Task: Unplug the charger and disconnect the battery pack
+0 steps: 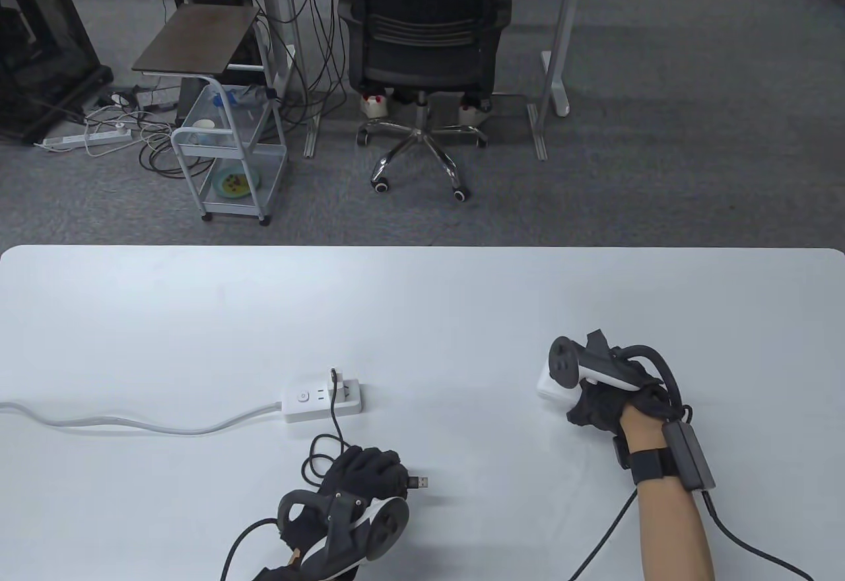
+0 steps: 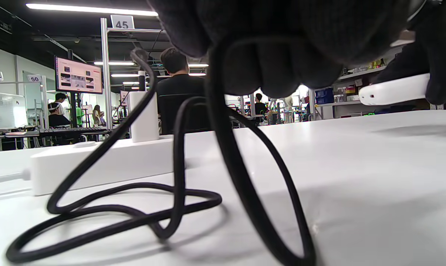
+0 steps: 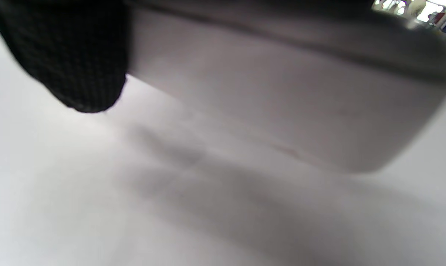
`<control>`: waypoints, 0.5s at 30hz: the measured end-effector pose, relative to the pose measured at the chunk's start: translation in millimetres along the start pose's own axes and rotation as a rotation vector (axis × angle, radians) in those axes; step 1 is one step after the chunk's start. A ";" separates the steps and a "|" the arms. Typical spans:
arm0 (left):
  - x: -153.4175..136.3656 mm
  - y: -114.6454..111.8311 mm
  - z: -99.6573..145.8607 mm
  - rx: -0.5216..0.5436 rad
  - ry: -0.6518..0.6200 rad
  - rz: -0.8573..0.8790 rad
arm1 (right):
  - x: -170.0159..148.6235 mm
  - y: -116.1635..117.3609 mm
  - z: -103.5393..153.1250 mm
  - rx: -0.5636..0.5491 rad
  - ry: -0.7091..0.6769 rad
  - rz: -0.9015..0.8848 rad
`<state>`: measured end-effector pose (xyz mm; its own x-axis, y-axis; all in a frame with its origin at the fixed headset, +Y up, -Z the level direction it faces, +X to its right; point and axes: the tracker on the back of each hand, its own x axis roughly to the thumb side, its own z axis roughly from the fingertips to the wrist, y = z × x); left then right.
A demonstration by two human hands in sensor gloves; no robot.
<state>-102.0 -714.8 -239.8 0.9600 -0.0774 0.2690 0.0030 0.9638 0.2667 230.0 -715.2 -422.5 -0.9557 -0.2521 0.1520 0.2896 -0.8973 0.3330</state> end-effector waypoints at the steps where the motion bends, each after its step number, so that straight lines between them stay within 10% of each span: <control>1: -0.1 -0.3 -0.1 -0.003 0.001 -0.002 | -5.2 6.2 -4.7 0.012 0.014 -0.019; 15: 0.1 -0.7 -0.5 -0.025 0.003 -0.019 | -48.6 51.2 -30.2 0.099 0.090 -0.191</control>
<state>-101.8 -715.3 -240.4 0.9604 -0.0949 0.2619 0.0279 0.9682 0.2484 289.7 -759.8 -441.0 -0.9932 -0.1166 -0.0041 0.1030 -0.8930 0.4381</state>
